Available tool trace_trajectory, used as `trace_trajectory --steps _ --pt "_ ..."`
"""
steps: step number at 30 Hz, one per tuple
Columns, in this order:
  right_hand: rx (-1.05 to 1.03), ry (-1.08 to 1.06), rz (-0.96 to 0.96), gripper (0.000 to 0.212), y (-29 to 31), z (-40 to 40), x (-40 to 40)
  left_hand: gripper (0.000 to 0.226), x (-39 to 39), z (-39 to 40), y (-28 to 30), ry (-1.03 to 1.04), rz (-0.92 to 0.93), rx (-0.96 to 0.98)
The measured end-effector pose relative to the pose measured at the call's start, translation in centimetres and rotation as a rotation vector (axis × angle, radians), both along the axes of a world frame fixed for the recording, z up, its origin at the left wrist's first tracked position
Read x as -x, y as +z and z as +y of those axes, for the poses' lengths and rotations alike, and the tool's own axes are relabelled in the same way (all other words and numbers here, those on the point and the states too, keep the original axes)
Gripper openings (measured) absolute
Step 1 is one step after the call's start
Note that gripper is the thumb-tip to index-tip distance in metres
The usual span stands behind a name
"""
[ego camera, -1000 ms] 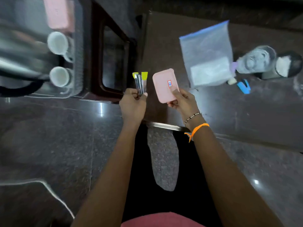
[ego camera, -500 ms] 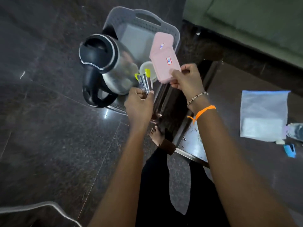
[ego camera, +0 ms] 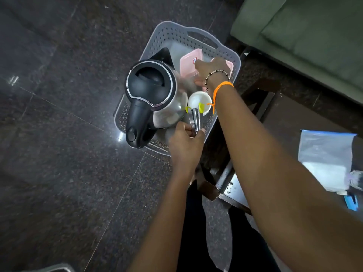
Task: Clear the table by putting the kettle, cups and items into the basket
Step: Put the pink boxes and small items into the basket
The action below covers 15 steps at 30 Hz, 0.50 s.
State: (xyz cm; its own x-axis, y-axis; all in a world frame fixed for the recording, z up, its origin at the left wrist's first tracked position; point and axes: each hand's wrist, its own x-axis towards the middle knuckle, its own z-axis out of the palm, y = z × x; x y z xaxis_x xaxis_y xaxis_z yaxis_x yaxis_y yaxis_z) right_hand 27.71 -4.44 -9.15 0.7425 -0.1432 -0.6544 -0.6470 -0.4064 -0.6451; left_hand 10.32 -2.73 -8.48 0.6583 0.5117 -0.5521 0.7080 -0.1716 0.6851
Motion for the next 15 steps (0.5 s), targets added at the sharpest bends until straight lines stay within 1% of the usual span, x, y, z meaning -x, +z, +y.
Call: trace_trajectory --steps 1,2,5,6,7,8,10,11,13,15 --pt "0.021 0.019 -0.006 0.026 0.0 0.2 -0.2 0.02 -0.1 0.1 0.0 -0.005 -0.001 0.003" --pt "0.075 0.072 -0.016 0.025 0.0 0.4 -0.3 0.02 -0.2 0.2 0.0 -0.012 -0.004 0.005" --pt "0.39 0.349 -0.09 0.035 0.3 0.3 -0.2 0.019 -0.5 0.3 0.1 -0.023 -0.015 0.009" --pt "0.471 0.442 -0.117 0.035 0.5 0.0 0.0 0.019 -0.5 0.4 0.1 -0.022 -0.02 0.011" --pt "0.51 0.538 -0.123 0.034 0.8 -0.4 0.2 0.019 -0.7 0.3 0.2 -0.022 -0.023 0.015" --pt "0.501 0.629 -0.096 0.033 1.1 -0.9 0.4 0.019 -0.8 0.3 0.2 -0.022 -0.025 0.022" --pt "0.366 0.765 -0.011 0.033 1.7 -2.2 1.1 0.018 -1.3 0.2 0.3 -0.022 -0.028 0.034" --pt "0.265 0.795 0.028 0.034 2.0 -3.0 1.5 0.018 -1.6 0.1 0.4 -0.025 -0.03 0.036" --pt "0.053 0.774 0.074 0.033 2.8 -4.5 2.3 0.017 -2.2 0.0 0.4 -0.033 -0.041 0.026" --pt "-0.019 0.801 0.04 0.026 3.3 -5.7 2.5 0.015 -2.8 -0.1 0.4 -0.046 -0.051 0.016"
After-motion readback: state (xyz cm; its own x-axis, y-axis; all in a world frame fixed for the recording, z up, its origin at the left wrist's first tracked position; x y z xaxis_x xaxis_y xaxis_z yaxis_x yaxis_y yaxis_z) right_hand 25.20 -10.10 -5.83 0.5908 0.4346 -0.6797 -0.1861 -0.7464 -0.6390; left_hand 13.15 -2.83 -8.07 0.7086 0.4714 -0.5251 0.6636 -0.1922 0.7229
